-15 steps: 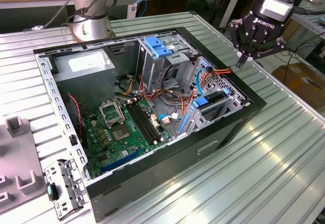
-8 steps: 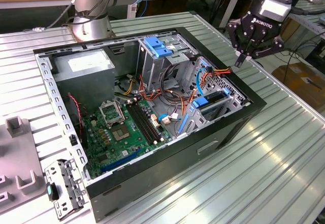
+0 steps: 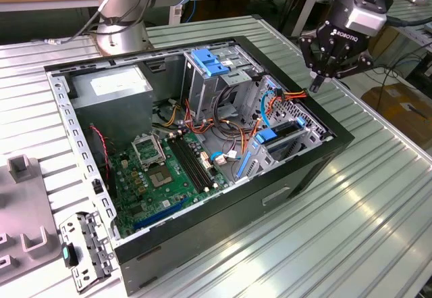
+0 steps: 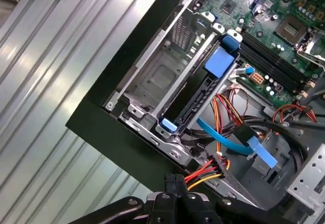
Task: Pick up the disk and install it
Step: 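Insert the first disk wire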
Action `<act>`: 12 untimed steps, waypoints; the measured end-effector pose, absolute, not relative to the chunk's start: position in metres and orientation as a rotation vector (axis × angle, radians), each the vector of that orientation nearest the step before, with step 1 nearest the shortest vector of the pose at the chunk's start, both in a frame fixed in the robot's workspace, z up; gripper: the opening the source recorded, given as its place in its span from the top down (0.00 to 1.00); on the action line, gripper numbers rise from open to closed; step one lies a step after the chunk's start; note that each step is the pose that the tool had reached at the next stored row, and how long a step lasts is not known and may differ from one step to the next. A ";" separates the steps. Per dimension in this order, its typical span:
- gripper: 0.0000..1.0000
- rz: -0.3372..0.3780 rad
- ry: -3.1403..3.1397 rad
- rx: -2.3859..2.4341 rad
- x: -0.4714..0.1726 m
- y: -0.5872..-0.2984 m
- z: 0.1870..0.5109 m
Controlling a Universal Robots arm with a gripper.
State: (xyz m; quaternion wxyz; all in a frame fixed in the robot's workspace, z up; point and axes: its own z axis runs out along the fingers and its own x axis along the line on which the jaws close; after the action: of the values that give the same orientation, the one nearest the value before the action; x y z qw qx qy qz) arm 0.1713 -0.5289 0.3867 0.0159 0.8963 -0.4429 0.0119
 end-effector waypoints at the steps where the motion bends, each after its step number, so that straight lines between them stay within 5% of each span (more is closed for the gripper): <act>1: 0.89 0.038 -1.343 2.805 0.171 -0.529 0.385; 5: 0.64 0.039 -1.272 2.838 0.171 -0.529 0.384; 12: 0.64 0.039 -1.270 2.840 0.172 -0.529 0.383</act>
State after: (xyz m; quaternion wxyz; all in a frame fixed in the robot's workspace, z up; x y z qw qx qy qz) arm 0.1715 -0.5287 0.3835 0.0154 0.9127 -0.4082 0.0125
